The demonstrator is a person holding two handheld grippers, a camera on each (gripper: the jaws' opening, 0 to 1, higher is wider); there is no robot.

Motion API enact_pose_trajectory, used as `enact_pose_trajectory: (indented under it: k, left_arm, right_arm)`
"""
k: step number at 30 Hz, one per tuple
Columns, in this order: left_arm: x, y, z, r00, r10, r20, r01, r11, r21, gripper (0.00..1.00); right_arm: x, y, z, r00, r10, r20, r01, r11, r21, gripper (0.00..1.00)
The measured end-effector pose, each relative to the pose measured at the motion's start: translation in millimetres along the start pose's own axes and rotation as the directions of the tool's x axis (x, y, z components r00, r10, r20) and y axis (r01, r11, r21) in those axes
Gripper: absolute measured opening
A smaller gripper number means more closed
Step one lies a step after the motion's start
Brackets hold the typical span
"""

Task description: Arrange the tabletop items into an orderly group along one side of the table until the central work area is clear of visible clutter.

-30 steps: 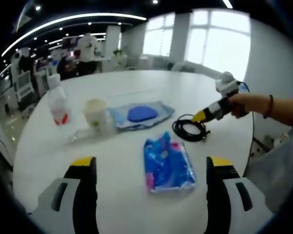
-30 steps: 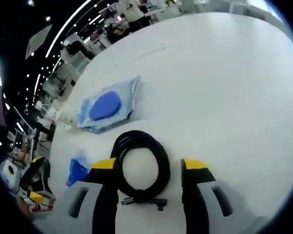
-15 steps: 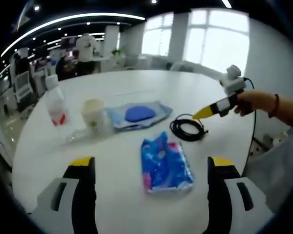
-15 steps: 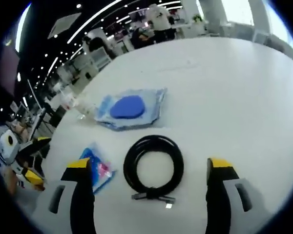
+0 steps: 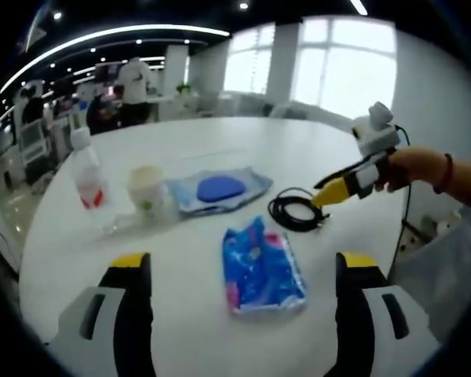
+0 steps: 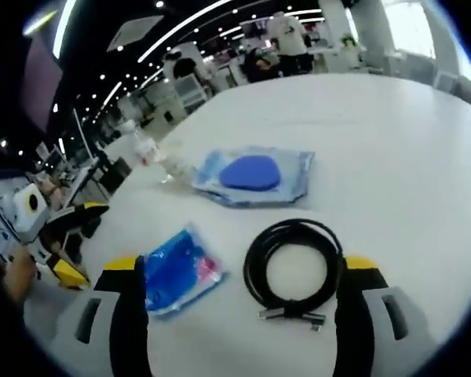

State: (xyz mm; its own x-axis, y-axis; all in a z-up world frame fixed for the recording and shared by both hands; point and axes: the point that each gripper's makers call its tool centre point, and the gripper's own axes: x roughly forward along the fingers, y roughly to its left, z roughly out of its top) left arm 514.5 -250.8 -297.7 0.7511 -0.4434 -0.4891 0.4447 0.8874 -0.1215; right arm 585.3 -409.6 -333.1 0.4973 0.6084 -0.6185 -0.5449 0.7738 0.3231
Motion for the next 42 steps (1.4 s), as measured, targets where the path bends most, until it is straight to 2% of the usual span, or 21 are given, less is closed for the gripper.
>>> enact_pose_trajectory:
  k: [5,11,14,17,21,24,30,33,42]
  left_arm:
    - [-1.5,2.0,1.6,1.0,0.008,0.006,-0.008,1.0,0.004,0.96]
    - [-5.1,7.5,3.9,1.0,0.018,0.014,-0.018,1.0,0.001,0.97]
    - [-6.4,10.4,4.7,1.0,0.026,0.015,-0.026,1.0,-0.004,0.97]
    - [-6.6,11.8,5.2,0.999,0.034,0.017,-0.034,0.999,-0.002,0.97]
    - [-6.3,11.9,4.4,0.999,0.033,0.011,-0.033,0.999,-0.001,0.97]
    - [-6.1,12.1,3.7,0.999,0.034,0.008,-0.034,0.999,-0.001,0.97]
    - [-6.1,12.9,3.3,0.999,0.036,0.005,-0.036,0.999,-0.007,0.96]
    - [-5.5,12.7,2.3,0.999,0.036,0.001,-0.036,0.999,-0.011,0.96]
    - [-5.1,14.8,2.7,0.999,0.038,0.0,-0.038,0.999,-0.013,0.95]
  right_arm:
    - [11.3,26.1,-1.6,0.996,0.087,-0.021,-0.088,0.993,-0.072,0.99]
    - [23.4,46.8,-4.7,0.988,0.146,-0.043,-0.149,0.985,-0.088,0.99]
    - [30.0,55.6,-4.6,0.983,0.176,-0.049,-0.18,0.979,-0.097,0.93]
    - [35.3,58.9,-3.7,0.981,0.186,-0.05,-0.19,0.976,-0.102,0.92]
    - [41.8,61.1,-2.4,0.979,0.2,-0.05,-0.204,0.972,-0.116,0.85]
    - [45.9,60.1,-3.8,0.977,0.204,-0.06,-0.21,0.971,-0.118,0.78]
    - [52.1,56.5,-2.3,0.978,0.199,-0.061,-0.207,0.963,-0.173,0.57]
    - [55.0,59.0,-3.1,0.973,0.221,-0.071,-0.23,0.958,-0.169,0.5]
    - [69.7,54.3,-5.1,0.975,0.206,-0.089,-0.221,0.948,-0.229,0.42]
